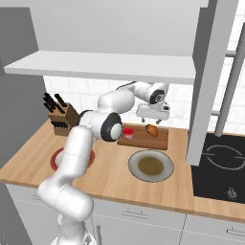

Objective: From the different types of pastries on the counter, select a croissant and place it on the cutting board. Then retrieve a jar of jam from the cabinet and place it alongside the croissant on the cutting board.

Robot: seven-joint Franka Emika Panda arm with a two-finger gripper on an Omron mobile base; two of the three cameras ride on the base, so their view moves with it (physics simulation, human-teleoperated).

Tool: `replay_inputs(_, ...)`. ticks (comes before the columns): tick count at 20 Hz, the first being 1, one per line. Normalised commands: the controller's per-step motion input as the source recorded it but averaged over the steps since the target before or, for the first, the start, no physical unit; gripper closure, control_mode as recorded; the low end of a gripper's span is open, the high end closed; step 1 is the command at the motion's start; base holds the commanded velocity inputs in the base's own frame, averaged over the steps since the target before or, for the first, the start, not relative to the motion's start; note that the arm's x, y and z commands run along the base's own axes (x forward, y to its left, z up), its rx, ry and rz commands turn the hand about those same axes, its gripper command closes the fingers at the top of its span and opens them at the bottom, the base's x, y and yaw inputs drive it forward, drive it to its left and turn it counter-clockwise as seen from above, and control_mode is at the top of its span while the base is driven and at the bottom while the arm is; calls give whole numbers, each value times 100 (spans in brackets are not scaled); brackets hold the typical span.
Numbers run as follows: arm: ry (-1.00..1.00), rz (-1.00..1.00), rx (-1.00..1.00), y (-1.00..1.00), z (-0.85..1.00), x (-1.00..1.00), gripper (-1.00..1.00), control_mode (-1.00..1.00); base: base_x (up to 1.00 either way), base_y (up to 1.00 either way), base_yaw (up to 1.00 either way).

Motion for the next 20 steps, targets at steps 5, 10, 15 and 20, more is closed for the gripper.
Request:
replay_inputs(5, 1, -19, 0, 38, -41, -100, -100, -100, 0, 0, 0)
replay_inputs(10, -11, -19, -1, 32, -29, -100, -100, -100, 0, 0, 0)
replay_inputs(15, -28, -3, -3, 30, -9, -95, -100, -100, 0, 0, 0)
replay_inputs(20, -50, 0, -15, 52, -26, -100, -100, -100, 0, 0, 0)
